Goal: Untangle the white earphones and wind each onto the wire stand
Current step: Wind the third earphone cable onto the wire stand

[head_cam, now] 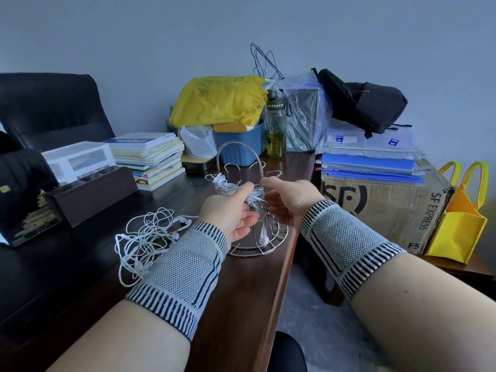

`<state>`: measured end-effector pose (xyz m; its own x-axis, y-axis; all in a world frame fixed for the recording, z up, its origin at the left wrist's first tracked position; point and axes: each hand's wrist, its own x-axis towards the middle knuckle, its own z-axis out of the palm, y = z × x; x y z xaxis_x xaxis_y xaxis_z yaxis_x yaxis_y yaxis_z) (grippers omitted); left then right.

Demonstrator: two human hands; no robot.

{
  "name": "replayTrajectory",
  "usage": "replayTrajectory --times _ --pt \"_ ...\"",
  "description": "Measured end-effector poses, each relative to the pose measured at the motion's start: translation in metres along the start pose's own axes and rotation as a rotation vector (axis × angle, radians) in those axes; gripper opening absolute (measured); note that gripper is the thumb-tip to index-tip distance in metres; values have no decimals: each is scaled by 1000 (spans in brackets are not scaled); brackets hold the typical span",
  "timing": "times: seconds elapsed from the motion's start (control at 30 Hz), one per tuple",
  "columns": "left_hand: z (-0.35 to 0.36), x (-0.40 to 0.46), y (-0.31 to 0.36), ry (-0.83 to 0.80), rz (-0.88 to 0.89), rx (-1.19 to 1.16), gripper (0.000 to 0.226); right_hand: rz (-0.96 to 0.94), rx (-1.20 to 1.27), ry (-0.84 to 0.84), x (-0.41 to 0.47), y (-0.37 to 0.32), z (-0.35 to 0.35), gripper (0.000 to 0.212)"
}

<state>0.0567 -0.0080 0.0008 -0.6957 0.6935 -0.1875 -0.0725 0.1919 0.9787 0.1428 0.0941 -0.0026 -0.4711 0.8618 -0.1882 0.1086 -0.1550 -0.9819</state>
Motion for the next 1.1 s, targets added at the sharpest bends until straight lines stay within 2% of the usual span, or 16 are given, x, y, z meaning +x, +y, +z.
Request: replayTrajectory --times 0.13,0.33,0.53,0.7,0.93,1.1 --pt "-1 3 -2 20 -6 12 52 -21 -87 28 3 1 -2 41" --pt "-6 4 -22 -45 -151 88 65 28 -210 -43 1 1 -6 60" --pt "1 8 -21 -38 -160 23 50 91 -242 -112 -3 0 -7 73" --pt "4 9 -17 -22 -129 -118 33 70 -198 -102 0 4 -4 68" --pt "8 6 -13 -2 -102 -285 36 61 -116 -77 3 2 -2 51" --pt "10 4 -9 -1 -130 -380 28 44 -60 -65 3 -1 -2 43"
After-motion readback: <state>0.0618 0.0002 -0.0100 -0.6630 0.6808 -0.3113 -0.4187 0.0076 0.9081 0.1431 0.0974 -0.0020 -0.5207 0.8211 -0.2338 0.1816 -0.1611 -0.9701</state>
